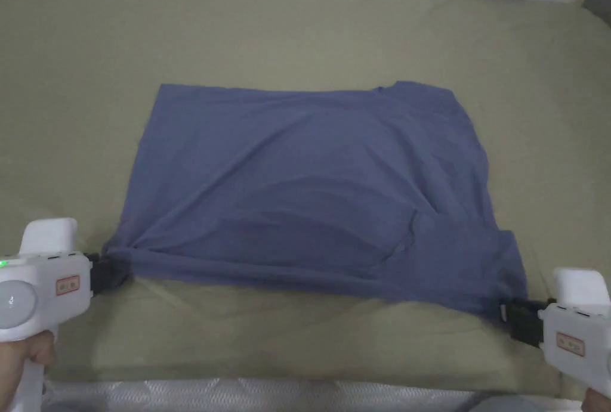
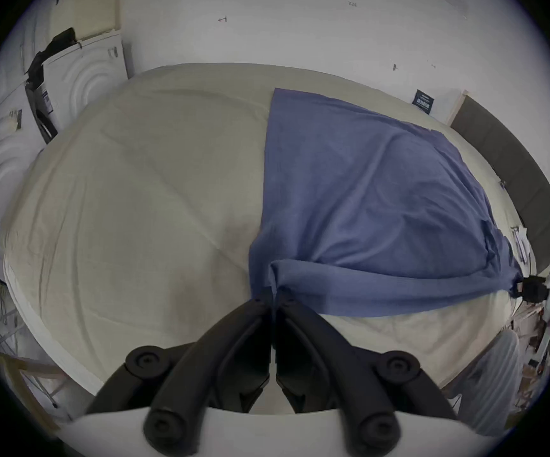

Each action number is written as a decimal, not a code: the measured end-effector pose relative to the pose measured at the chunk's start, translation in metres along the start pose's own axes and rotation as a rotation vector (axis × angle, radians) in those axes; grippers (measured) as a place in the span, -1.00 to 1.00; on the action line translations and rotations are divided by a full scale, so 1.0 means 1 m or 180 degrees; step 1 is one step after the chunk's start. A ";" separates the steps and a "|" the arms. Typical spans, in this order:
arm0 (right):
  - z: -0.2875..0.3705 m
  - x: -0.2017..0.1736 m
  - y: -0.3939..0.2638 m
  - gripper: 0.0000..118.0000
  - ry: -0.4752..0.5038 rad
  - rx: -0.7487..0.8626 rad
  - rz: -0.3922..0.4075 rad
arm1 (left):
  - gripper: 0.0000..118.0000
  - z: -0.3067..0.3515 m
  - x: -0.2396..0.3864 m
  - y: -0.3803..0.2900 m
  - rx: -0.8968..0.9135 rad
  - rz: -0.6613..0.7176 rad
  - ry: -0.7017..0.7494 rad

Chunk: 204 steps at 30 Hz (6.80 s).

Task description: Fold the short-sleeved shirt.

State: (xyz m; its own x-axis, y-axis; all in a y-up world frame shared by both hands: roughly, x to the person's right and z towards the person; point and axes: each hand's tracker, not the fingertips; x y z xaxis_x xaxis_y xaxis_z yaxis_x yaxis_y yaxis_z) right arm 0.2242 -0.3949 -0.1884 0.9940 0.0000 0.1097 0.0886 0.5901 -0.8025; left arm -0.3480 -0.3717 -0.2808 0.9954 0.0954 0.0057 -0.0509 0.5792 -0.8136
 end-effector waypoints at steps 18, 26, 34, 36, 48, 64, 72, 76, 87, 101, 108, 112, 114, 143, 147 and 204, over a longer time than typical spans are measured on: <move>0.016 -0.009 0.129 -0.81 0.0052 0.0566 0.0111 | -0.98 0.005 0.017 0.089 0.0256 -0.0232 0.0016; -0.046 -0.016 0.205 -0.81 -0.0068 0.0383 0.0211 | -0.98 -0.050 0.026 0.156 0.0200 -0.0133 0.0015; -0.107 -0.023 0.228 -0.81 -0.0153 0.0085 0.0346 | -0.98 -0.109 0.029 0.171 -0.0100 -0.0116 0.0143; -0.117 -0.024 0.228 -0.81 -0.0181 0.0035 0.0379 | -0.98 -0.114 0.031 0.171 -0.0117 -0.0150 0.0150; -0.112 -0.016 0.205 0.29 -0.0065 0.0043 0.0333 | -0.14 -0.108 0.027 0.154 -0.0127 -0.0179 0.0116; -0.033 -0.008 0.146 -0.80 -0.0024 0.0516 -0.0078 | -0.99 -0.039 0.012 0.109 0.0102 0.0032 0.0045; -0.034 -0.007 0.129 -0.80 0.0002 0.0398 -0.0061 | 0.84 -0.056 0.022 0.106 -0.0005 -0.0038 0.0154; -0.041 -0.005 0.126 -0.79 0.0001 0.0321 -0.0064 | -0.36 -0.082 0.027 0.099 -0.0094 -0.0120 0.0163; -0.080 -0.004 0.131 0.85 0.0017 0.0023 0.0083 | -0.85 -0.080 0.035 0.099 -0.0096 -0.0136 0.0108; -0.055 -0.008 0.126 -0.81 0.0146 0.0094 0.0196 | -0.88 -0.062 0.030 0.098 0.0036 -0.0133 0.0159; -0.036 -0.012 0.116 -0.82 0.0178 0.0135 0.0223 | -0.89 -0.044 0.025 0.083 0.0083 -0.0154 0.0177; -0.020 -0.016 0.094 -0.82 0.0237 0.0101 0.0267 | -0.89 -0.028 0.014 0.067 0.0093 -0.0127 0.0197; -0.013 -0.018 0.083 -0.82 0.0262 0.0083 0.0283 | -0.89 -0.020 0.009 0.057 0.0087 -0.0092 0.0191; -0.019 -0.040 0.148 -0.88 0.0218 0.0489 0.0101 | -0.96 -0.029 0.010 0.117 0.0369 -0.0104 0.0198; -0.050 -0.051 0.189 -0.88 0.0149 0.0529 0.0128 | -0.96 -0.067 0.017 0.159 0.0318 -0.0088 0.0133; 0.002 -0.006 0.192 -0.86 0.0341 0.0631 -0.0067 | -0.92 -0.015 -0.008 0.160 0.0498 -0.0270 0.0083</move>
State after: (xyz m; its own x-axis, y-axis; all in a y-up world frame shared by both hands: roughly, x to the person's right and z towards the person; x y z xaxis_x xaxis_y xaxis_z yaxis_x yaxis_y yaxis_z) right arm 0.2347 -0.2797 -0.3419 0.9942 -0.0934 0.0540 0.1054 0.7361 -0.6686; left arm -0.3628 -0.2923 -0.4198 0.9983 0.0209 0.0539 0.0236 0.7034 -0.7104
